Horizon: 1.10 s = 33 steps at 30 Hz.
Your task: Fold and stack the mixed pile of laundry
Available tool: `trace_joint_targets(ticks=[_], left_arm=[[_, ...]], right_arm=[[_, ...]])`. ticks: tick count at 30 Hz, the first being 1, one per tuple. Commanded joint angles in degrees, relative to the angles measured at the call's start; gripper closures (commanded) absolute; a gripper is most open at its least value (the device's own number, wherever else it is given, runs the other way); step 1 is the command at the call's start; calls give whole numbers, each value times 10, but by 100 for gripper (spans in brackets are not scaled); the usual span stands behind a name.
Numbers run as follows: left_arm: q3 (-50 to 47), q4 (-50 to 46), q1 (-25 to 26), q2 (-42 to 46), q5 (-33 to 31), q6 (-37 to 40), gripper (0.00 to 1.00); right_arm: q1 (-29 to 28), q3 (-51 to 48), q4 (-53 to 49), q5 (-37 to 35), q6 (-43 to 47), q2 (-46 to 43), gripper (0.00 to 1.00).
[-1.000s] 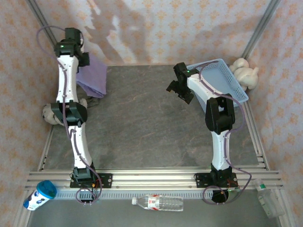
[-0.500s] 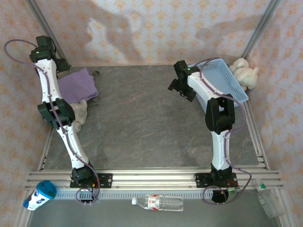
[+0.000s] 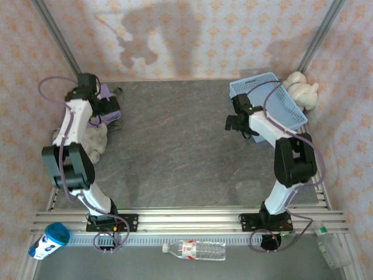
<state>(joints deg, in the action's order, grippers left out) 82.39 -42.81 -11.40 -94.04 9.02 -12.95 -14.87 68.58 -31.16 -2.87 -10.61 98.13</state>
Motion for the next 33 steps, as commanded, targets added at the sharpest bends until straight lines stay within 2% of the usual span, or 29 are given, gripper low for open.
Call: trace_joint_targets(ticks=[1,2,3,5,7,13,16,19,21,24,25,26,27,28,29,30,31,32,33], left_arm=[[-134,138,17,61,-26,-36,0],[-176,167,25,78,-38,-32,0],[-215,199,35,94,-52,-23,0],[-295,278,63,131,-103,-3,0],[-361,365,91,158,-142,29,0],[-447,567,115,131,-196,57,0],[-492,686,135,102,-252,86,0],[-533,763,157,99,-289,98,0],[-580,832,167,116,-293,107,0],[-606,869,168,119,-282,111,0],[-618,899,168,95,-281,110,0],[-632,992,167,64,-284,123,0],[-626,968,169,73,-279,125,0],[-601,867,169,97,-275,108,0],[-602,907,166,79,-280,116,0],[-597,909,168,71,-277,120,0],[-585,850,165,88,-268,108,0],[-593,888,163,79,-270,115,0],[-592,882,164,79,-271,114,0]], right_arm=[[8,-103,167,-45,95,-55,1],[16,-128,205,-39,102,-67,0],[20,-127,203,-34,112,-73,1],[20,-167,286,-45,151,-84,1],[22,-195,345,-80,180,-79,1],[43,-262,498,-116,205,-44,0],[68,-265,494,-90,181,-53,0],[93,-310,546,-67,155,-82,0],[121,-345,589,-28,133,-102,0],[127,-395,662,-10,134,-119,1],[127,-413,691,-7,133,-119,0],[129,-435,729,-5,132,-113,0],[129,-458,809,-13,132,-94,0],[129,-452,786,-17,130,-98,0],[129,-439,736,-16,126,-112,1],[130,-449,771,-16,130,-104,1],[130,-454,791,-16,131,-100,1],[129,-449,764,-17,129,-109,1],[129,-446,756,-14,130,-111,1]])
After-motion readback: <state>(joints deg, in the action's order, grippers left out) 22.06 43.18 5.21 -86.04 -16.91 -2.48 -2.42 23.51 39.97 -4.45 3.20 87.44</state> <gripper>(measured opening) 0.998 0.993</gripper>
